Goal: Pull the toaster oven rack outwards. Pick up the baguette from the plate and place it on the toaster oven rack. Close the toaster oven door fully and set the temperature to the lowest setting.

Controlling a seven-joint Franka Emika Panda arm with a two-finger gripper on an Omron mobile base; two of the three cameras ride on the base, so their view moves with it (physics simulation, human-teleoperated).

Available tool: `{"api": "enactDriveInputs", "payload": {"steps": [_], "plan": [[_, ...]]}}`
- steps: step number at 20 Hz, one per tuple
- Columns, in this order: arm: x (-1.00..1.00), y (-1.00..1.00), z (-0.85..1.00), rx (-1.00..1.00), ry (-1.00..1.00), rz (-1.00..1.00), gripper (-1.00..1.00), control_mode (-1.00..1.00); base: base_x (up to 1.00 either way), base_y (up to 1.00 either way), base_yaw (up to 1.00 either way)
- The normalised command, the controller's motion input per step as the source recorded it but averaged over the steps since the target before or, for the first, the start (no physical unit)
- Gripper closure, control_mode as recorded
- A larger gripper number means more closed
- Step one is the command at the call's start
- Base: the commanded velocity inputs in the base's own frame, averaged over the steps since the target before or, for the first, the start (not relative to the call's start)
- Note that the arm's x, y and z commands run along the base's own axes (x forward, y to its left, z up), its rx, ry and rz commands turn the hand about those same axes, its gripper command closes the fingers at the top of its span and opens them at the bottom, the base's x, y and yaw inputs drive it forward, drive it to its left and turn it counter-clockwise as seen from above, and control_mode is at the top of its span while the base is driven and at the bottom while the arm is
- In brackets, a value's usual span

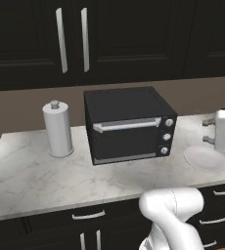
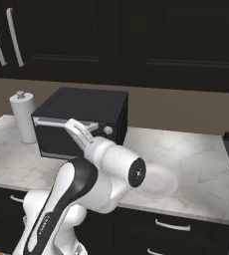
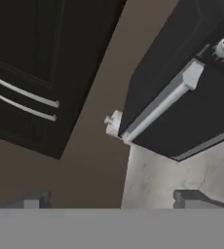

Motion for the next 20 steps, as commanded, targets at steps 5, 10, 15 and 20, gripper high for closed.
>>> {"api": "enactDriveInputs", "payload": {"steps": [5, 10, 15, 20], "plan": [[0.14, -0.09, -0.60, 0.24, 0.00, 0.00, -1.00, -1.00, 0.00, 0.00, 0.00], [0.56, 0.00, -0.32, 0.02, -0.03, -0.03, -1.00, -1.00, 0.00, 0.00, 0.00], [0.71, -0.12, -0.30, 0.00, 0.00, -0.02, -1.00, -1.00, 0.00, 0.00, 0.00], [0.46, -0.29, -0.49, 0.00, 0.00, 0.00, -1.00, -1.00, 0.00, 0.00, 0.00]]}}
